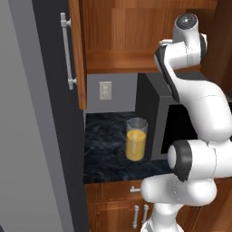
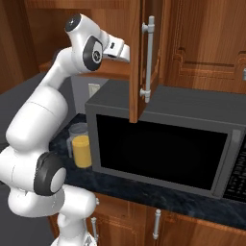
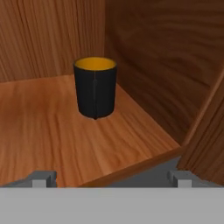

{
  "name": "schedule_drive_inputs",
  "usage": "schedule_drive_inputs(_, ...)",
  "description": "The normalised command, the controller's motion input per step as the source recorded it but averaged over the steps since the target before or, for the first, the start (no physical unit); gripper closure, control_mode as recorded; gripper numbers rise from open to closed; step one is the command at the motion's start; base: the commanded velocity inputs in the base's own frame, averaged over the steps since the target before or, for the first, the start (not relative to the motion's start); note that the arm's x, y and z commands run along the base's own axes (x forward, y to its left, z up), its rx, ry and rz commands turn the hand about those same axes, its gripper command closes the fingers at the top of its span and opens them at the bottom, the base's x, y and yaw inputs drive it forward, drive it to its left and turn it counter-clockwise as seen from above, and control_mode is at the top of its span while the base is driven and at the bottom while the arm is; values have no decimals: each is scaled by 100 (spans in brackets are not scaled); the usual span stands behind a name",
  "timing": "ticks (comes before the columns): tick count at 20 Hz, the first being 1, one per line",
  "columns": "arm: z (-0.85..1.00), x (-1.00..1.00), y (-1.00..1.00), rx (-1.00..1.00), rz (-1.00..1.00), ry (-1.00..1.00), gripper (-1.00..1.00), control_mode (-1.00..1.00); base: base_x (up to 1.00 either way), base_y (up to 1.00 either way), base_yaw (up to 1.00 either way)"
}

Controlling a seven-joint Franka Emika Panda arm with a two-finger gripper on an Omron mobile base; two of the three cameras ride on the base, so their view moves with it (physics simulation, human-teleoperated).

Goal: There is a tray on the dining counter. Grab the cup, mug, and pitcher and place them on the tray. The pitcher may be placed next to the tray if it cannot fit the tray.

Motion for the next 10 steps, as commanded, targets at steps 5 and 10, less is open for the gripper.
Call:
schedule_drive_inputs(5, 0, 13, -14, -3, 0, 0, -100, -100, 0, 0, 0)
schedule_drive_inputs(10, 0, 7, -19, -2, 0, 0, -100, -100, 0, 0, 0)
